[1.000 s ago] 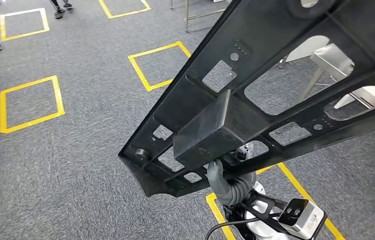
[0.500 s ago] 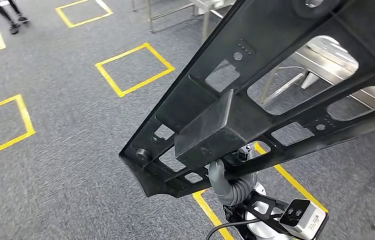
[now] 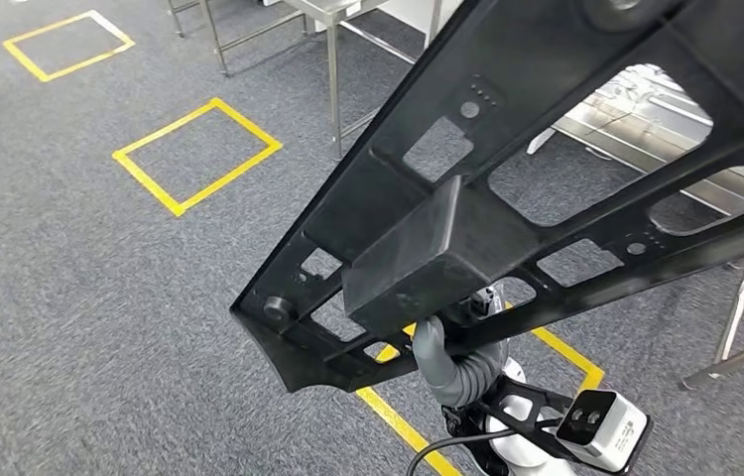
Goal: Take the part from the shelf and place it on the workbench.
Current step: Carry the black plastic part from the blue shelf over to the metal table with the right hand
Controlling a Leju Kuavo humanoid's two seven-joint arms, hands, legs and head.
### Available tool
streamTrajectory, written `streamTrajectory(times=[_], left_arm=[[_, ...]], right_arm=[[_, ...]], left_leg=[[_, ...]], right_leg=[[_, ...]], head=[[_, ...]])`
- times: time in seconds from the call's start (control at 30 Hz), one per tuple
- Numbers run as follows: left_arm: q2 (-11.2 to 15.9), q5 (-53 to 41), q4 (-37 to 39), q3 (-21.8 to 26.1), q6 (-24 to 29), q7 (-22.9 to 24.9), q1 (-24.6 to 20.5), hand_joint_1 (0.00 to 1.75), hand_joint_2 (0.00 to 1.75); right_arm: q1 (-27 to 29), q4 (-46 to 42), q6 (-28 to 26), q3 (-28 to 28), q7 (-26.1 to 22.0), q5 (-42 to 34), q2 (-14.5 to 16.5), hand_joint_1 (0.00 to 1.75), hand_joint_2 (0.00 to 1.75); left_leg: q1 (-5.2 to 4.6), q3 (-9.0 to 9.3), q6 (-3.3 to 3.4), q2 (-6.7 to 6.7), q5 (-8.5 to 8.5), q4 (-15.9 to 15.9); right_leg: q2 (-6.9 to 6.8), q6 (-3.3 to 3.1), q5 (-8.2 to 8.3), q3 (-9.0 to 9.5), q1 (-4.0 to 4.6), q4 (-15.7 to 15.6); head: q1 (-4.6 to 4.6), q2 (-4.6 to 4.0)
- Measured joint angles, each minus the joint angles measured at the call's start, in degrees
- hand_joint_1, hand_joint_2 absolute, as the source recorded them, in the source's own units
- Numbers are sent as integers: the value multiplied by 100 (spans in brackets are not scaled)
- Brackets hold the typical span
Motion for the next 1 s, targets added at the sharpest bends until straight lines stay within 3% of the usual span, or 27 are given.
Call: streamTrajectory(times=[0.07, 0.13, 0.17, 0.2, 0.23, 0.3, 0.37, 0.47, 0.53, 0.6, 0.67, 0.7, 0.77, 0.83, 0.9, 0.97, 1.0], left_arm=[[45, 14, -1, 52, 51, 1, 10, 0, 175], [96, 26, -1, 108, 77, 5, 34, 0, 175], [114, 29, -1, 125, 75, 8, 39, 0, 175], [127, 28, -1, 139, 65, 10, 35, 0, 175], [132, 23, -1, 149, 52, 11, 26, 0, 175], [133, 4, -1, 161, 7, 10, 7, 0, 175], [132, -31, -1, 161, -62, -3, -2, 0, 175], [125, -98, -2, 159, -146, -25, -42, 0, 175], [111, -148, -4, 156, -162, -36, -71, 0, 175], [101, -172, -5, 152, -157, -40, -68, 0, 175], [101, -171, -5, 152, -142, -28, -47, 0, 175], [101, -168, -5, 152, -135, -20, -40, 0, 175], [102, -151, -5, 154, -129, -4, -43, 0, 175], [104, -134, -5, 159, -130, 2, -54, 0, 175], [105, -129, -5, 164, -137, 2, -62, 0, 175], [100, -129, -5, 171, -148, 2, -74, 0, 175], [97, -130, -5, 177, -156, 1, -81, 0, 175]], right_arm=[[-22, 3, 2, -1, 0, -17, -2, 175, 175], [-32, 17, -7, -1, 1, -26, -4, 175, 175], [-32, 27, -14, -2, 1, -29, -5, 175, 175], [-34, 39, -22, -2, 1, -32, -5, 175, 175], [-40, 50, -31, -3, 1, -36, -5, 175, 175], [-69, 61, -63, -6, 1, -41, -5, 175, 175], [-115, 73, -117, -8, 1, -51, -5, 175, 175], [-159, 95, -207, -20, 1, -67, -7, 175, 175], [-204, 108, -261, -25, 1, -88, -10, 175, 175], [-252, 133, -295, -26, 0, -130, -15, 175, 175], [-260, 167, -305, -26, 1, -180, -27, 175, 175], [-262, 184, -305, -26, 1, -208, -35, 175, 175], [-285, 215, -303, -26, 1, -267, -49, 175, 175], [-331, 247, -304, -25, 1, -328, -56, 175, 175], [-379, 278, -318, -23, 2, -385, -59, 175, 175], [-408, 302, -349, -21, 2, -445, -71, 175, 175], [-424, 308, -370, -20, 2, -470, -80, 175, 175]], left_leg=[[-9, 7, 61, 138, 16, -29], [-30, 2, 78, 287, 4, -29], [-38, 2, 78, 361, -3, -28], [-42, 6, 73, 431, -10, -27], [-45, 17, 64, 494, -20, -27], [-64, 56, 28, 606, -51, -25], [-79, 88, -30, 705, -82, -23], [-64, 139, -128, 820, -121, -27], [-37, 51, -182, 591, -307, 238], [-16, -290, -217, 284, -673, 966], [-13, -641, -239, 209, -870, 1615], [-11, -694, -242, 201, -801, 1661], [4, -475, -234, 134, -377, 1073], [29, -155, -204, -117, -64, 324], [21, -48, -151, -253, -32, 63], [14, -41, -77, -137, -6, 32], [19, -34, -34, -71, 11, 10]], right_leg=[[-356, 42, -331, -293, 0, 602], [-483, 79, -635, -677, -26, 1362], [-498, 89, -654, -771, -37, 1535], [-515, 92, -569, -747, -44, 1480], [-554, 86, -393, -590, -47, 1177], [-785, 34, -51, -122, -15, 317], [-943, -35, 66, 113, 36, -141], [-779, -123, 84, 114, 53, -206], [-650, -191, 125, 157, 15, -272], [-516, -232, 143, 171, 0, -295], [-354, -239, 142, 167, 6, -281], [-268, -236, 139, 166, 6, -269], [-107, -213, 124, 174, 0, -235], [32, -165, 104, 156, -1, -189], [150, -90, 110, 105, -10, -167], [240, -11, 126, 68, -31, -170], [173, 18, 89, 38, -27, -118]], head=[[0, 0], [0, 0], [0, 0], [0, 0], [0, 0], [0, 0], [0, 0], [0, 0], [0, 0], [0, 0], [0, 0], [0, 0], [0, 0], [0, 0], [0, 0], [0, 0], [1, 0]])
